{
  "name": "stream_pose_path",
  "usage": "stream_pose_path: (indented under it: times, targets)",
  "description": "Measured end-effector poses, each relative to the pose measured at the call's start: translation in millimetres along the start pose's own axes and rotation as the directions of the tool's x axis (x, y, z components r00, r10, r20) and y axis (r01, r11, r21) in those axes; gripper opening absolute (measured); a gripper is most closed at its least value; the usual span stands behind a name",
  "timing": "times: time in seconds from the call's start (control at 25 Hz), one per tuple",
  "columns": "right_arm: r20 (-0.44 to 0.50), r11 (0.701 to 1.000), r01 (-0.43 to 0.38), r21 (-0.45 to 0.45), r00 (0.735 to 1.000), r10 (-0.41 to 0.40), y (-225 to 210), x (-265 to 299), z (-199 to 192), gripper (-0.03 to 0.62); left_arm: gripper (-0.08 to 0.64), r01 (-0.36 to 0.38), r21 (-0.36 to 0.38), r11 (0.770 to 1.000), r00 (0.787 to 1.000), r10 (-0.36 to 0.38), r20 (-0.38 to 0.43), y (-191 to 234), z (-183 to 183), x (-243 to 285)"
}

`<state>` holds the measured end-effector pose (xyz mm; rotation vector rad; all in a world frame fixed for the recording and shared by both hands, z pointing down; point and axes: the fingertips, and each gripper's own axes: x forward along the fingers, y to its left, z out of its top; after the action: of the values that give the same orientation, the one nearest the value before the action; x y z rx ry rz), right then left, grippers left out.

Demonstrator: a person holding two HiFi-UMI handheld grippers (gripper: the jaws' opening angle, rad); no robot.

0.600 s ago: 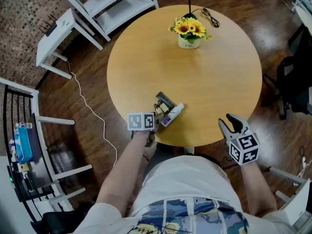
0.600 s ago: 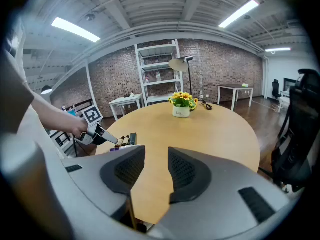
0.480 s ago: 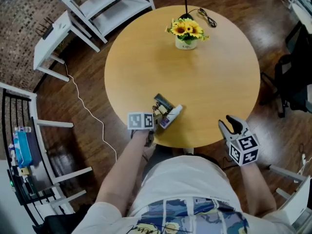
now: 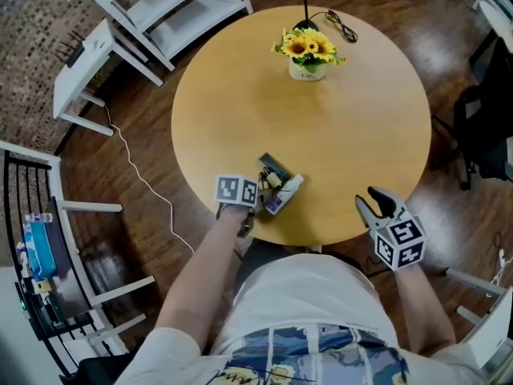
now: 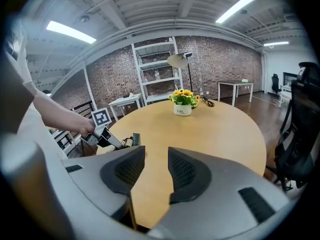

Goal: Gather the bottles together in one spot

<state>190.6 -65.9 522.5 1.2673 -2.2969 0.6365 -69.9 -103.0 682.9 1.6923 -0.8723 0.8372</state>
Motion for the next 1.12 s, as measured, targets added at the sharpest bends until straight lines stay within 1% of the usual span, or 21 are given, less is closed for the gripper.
stream_pose_path:
  times: [0.12, 0.28, 0.48, 0.56, 0.64, 0.68, 0.76, 0.8, 0.84, 0.88, 0.92, 1.0, 1.04, 1.08, 1.12]
  targets:
    - [0.002, 1.000, -0.008, 0.004, 1.000, 0.008, 3, 5, 2, 0.172, 0.147, 0.000, -0.003, 1.000, 1.000, 0.000, 0.014, 1, 0, -2]
    - [0.002, 1.000, -0.016, 0.009, 1.000, 0.016, 1, 8, 2, 0.172, 0.135, -0.048, 0.038, 0.998, 0.999, 0.047, 0.027, 6, -4, -8]
    - [0.007, 0.999, -0.035, 0.006, 0.999, 0.035, 4, 11, 4, 0.172, 0.135, -0.037, -0.004, 0.999, 0.993, 0.037, 0.116, 6, 1, -31]
    - [0.007, 0.999, -0.050, 0.008, 0.999, 0.050, 7, 14, 4, 0.172, 0.135, -0.010, -0.001, 1.000, 0.986, 0.010, 0.164, -3, 6, -42]
    - [0.008, 0.997, -0.073, 0.015, 0.997, 0.073, 11, 17, 5, 0.172, 0.135, 0.040, 0.025, 0.999, 0.976, -0.044, 0.214, -19, 13, -52]
    - [0.010, 0.996, -0.088, 0.018, 0.996, 0.088, 14, 18, 7, 0.172, 0.135, 0.066, 0.050, 0.997, 0.969, -0.076, 0.235, -29, 17, -57]
    - [0.023, 0.991, -0.133, 0.018, 0.991, 0.132, 23, 22, 14, 0.172, 0.135, 0.114, 0.128, 0.985, 0.951, -0.145, 0.271, -54, 24, -66]
    - [0.035, 0.986, -0.165, 0.019, 0.986, 0.164, 29, 25, 19, 0.172, 0.135, 0.138, 0.179, 0.974, 0.940, -0.185, 0.286, -69, 28, -71]
    - [0.051, 0.979, -0.203, 0.022, 0.978, 0.202, 37, 28, 27, 0.172, 0.135, 0.160, 0.236, 0.959, 0.928, -0.227, 0.296, -85, 32, -75]
    - [0.069, 0.969, -0.247, 0.027, 0.967, 0.245, 45, 30, 36, 0.172, 0.135, 0.179, 0.297, 0.938, 0.915, -0.269, 0.300, -102, 34, -80]
    - [0.089, 0.955, -0.293, 0.037, 0.953, 0.289, 53, 33, 46, 0.172, 0.135, 0.194, 0.359, 0.913, 0.903, -0.309, 0.297, -119, 36, -84]
    - [0.134, 0.918, -0.391, 0.065, 0.915, 0.380, 70, 35, 67, 0.171, 0.135, 0.218, 0.472, 0.854, 0.882, -0.379, 0.279, -152, 34, -91]
    - [0.157, 0.895, -0.439, 0.079, 0.892, 0.424, 78, 35, 77, 0.163, 0.135, 0.228, 0.514, 0.827, 0.872, -0.408, 0.270, -166, 32, -94]
    - [0.177, 0.871, -0.482, 0.090, 0.869, 0.462, 86, 35, 87, 0.145, 0.135, 0.237, 0.545, 0.804, 0.863, -0.432, 0.263, -178, 31, -97]
    - [0.191, 0.851, -0.517, 0.096, 0.848, 0.494, 92, 36, 94, 0.125, 0.135, 0.243, 0.566, 0.788, 0.854, -0.451, 0.261, -187, 30, -100]
